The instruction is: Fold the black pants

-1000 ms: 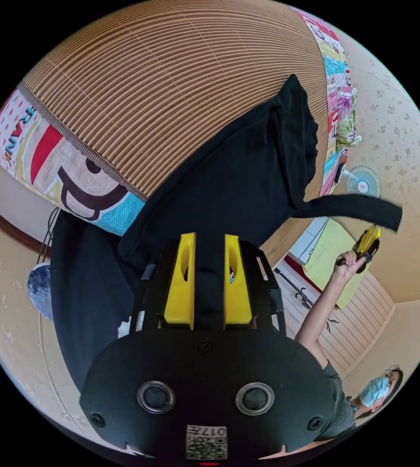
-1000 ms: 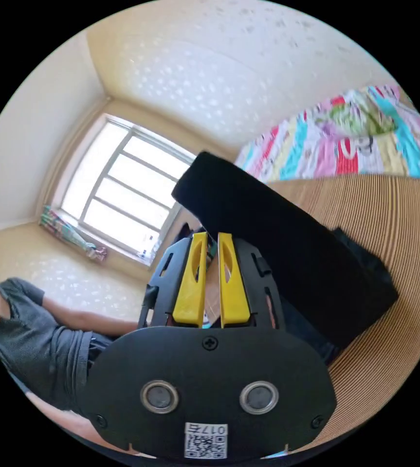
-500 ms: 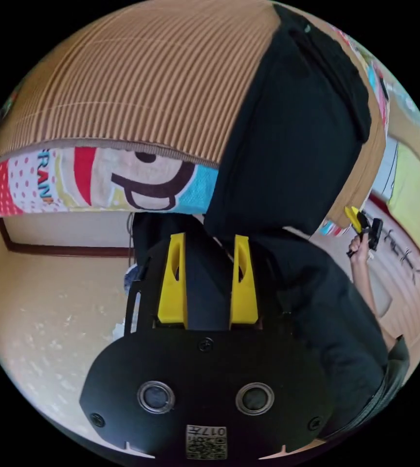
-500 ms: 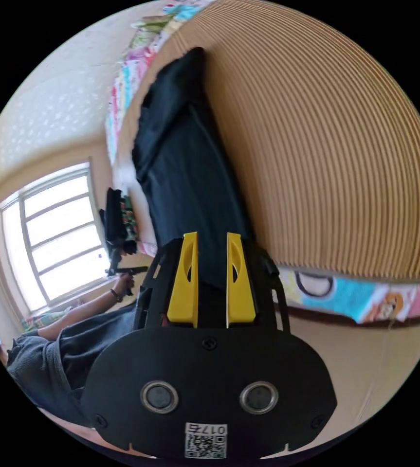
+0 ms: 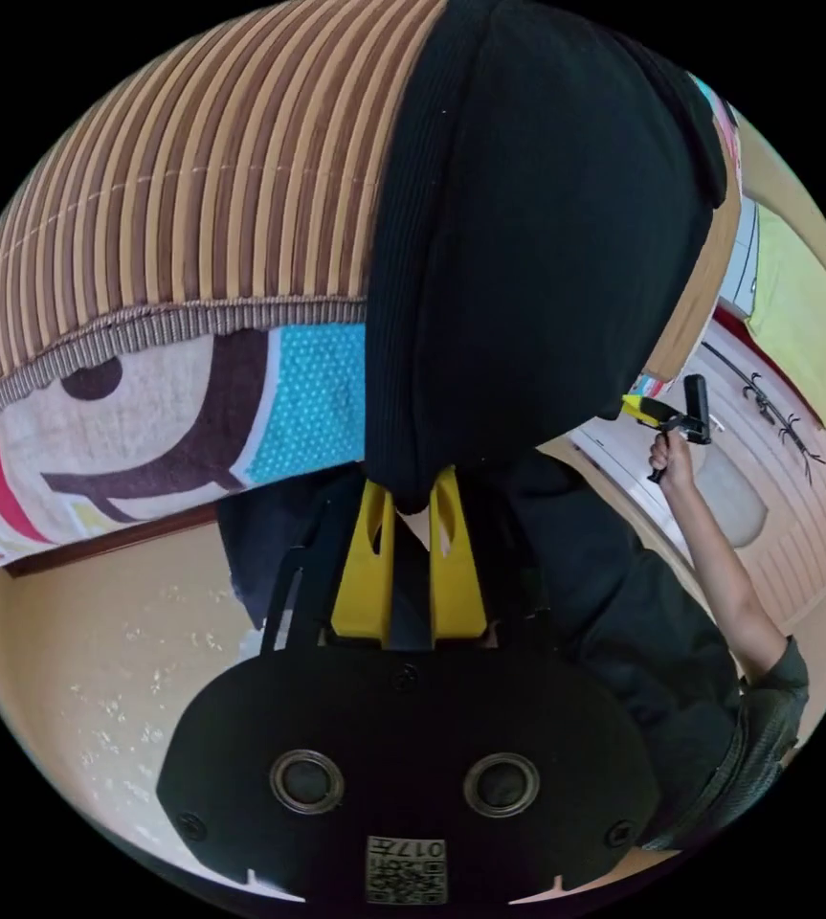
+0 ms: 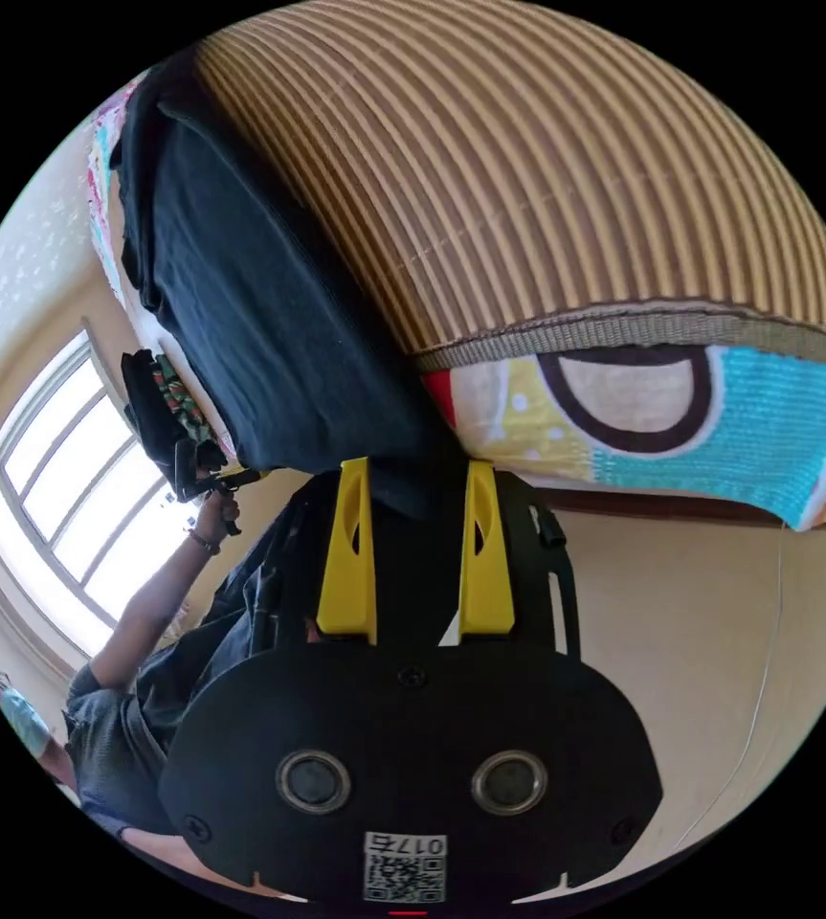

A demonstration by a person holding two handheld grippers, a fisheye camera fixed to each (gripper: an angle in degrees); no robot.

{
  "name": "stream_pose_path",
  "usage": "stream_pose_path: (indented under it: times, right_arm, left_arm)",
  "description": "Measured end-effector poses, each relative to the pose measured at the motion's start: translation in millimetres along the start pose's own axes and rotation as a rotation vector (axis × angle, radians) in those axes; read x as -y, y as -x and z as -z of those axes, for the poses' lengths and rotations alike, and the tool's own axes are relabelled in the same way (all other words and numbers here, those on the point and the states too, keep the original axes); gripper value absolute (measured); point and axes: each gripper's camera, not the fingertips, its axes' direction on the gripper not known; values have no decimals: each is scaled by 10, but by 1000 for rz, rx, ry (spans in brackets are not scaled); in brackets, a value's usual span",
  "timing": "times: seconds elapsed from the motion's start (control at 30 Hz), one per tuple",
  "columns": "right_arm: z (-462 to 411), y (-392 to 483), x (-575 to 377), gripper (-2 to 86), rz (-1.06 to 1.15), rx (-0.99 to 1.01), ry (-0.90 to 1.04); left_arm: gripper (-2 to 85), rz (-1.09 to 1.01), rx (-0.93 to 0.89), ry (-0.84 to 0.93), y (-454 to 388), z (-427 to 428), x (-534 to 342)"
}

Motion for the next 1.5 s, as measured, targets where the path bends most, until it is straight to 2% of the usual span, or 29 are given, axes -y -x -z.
stream_pose_path:
  times: [0.07,0.13,0.2,0.3,0.37,0.47,0.57,0.63,0.73,0.83,0.9,0.97,1.0,1.1,1.27,1.37,1.5]
  right_arm:
    - [22,12,93,59,62,28,51]
    - [131,-12,86,46,114,89,64]
    - [335,-37,-6,36,233,241,44]
    - [714,-156,-280,24,379,532,-8]
    - [919,-265,-498,18,485,794,-11]
    - [1081,-291,-711,13,627,1025,8]
    - [1221,-256,-716,12,717,1134,-54]
    - [1305,-237,-529,12,709,1135,-102]
    - [1489,-193,44,18,649,1079,-214]
    - [1725,-116,733,41,573,985,-382]
    - [1823,-134,1096,55,443,944,-510]
    - [1868,-226,1305,57,267,943,-706]
    - [1864,-228,1344,55,237,927,-727]
    - [1750,-81,1593,45,234,799,-648]
    - [1034,320,1802,31,367,429,-327]
    - [613,410,1844,32,402,369,-213]
    - [297,643,1934,41,447,327,-128]
  left_arm:
    - [46,-22,-73,32,97,57,-43]
    - [43,-101,-187,87,155,103,-115]
    - [41,-212,-343,116,183,215,-244]
    - [39,-410,-479,8,160,645,-596]
    - [38,-557,-670,-30,162,932,-869]
    - [37,-756,-865,-52,72,1220,-1183]
    - [37,-874,-947,-158,-38,1502,-1280]
    - [38,-854,-967,-263,-36,1642,-1150]
    - [39,-657,-966,-423,71,1773,-672]
    - [48,-371,-828,-667,133,1911,-256]
    - [69,-256,-804,-707,64,1919,-5]
    - [88,-151,-659,-819,-38,1922,61]
    - [97,-114,-611,-837,-47,1909,58]
    - [134,33,-467,-786,33,1628,114]
    - [164,122,-281,-518,321,689,210]
    - [135,155,-319,-467,480,218,191]
    - [81,194,-496,-544,549,-80,115]
